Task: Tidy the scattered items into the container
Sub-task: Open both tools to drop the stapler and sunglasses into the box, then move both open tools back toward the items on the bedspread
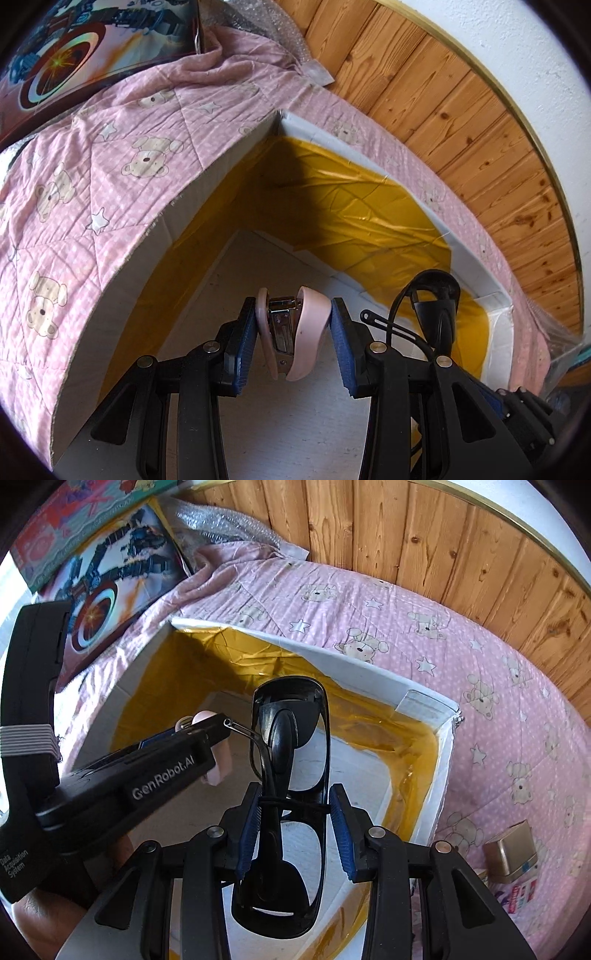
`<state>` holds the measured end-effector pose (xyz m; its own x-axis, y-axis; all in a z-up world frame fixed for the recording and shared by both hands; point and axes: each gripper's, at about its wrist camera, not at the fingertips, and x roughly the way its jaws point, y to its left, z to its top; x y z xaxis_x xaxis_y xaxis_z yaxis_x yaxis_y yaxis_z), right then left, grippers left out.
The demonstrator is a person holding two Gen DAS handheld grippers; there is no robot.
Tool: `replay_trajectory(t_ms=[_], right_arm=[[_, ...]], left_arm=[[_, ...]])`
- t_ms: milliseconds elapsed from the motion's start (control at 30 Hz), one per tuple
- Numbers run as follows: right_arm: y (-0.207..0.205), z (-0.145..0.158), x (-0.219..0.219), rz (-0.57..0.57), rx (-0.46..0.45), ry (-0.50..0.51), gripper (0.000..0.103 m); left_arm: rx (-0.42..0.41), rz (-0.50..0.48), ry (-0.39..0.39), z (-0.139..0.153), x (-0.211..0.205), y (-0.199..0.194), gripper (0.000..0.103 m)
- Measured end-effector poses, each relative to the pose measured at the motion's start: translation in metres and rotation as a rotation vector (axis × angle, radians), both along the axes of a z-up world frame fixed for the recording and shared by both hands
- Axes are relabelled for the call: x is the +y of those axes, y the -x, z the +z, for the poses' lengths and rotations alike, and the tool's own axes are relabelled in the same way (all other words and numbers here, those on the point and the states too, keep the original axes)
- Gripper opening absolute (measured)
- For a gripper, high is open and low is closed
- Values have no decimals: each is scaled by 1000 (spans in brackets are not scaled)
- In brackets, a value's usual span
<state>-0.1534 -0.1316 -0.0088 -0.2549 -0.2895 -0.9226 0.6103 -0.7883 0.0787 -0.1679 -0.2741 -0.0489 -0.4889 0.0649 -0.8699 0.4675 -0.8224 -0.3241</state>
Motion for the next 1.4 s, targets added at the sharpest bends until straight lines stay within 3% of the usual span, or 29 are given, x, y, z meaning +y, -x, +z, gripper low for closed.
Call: replay_trajectory(t_ms=[267,467,667,1033,1267,1400], right_arm=[[-9,-12,-17,76,80,-116,38],[-8,-15,-23,84,96,-147,40],[-2,-11,-18,40,65,-104,48],[-36,35,6,21,49,-18,49],[-70,64,32,59,34,74,49],[-82,80,53,49,33,139,49]], left_arm=[[-28,25,-12,-8,-7,0,41],[-47,54,-20,-12,-12,-1,45],[-61,87,-27,-16,-19,-4,49],[-23,111,-41,9,-16,-23,49],[45,92,-21,37,-3,-49,49],[149,120,-52,54,2,-72,49]])
